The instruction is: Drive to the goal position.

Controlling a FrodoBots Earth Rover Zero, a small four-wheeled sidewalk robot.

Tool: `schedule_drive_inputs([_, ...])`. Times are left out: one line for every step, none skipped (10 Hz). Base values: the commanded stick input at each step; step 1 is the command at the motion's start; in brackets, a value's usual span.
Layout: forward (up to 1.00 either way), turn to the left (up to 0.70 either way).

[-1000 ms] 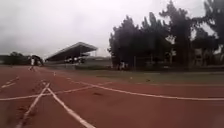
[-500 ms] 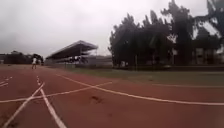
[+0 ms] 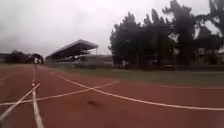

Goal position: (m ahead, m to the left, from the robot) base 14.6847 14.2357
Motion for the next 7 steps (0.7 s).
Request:
schedule_drive_inputs([0.70,0.35])
schedule_drive_inputs([0.70,0.35])
schedule_drive_inputs([0.70,0.35])
schedule_drive_inputs([0.70,0.35])
schedule_drive_inputs([0.70,0.35])
schedule_drive_inputs([0.70,0.35])
schedule_drive_inputs([0.70,0.19])
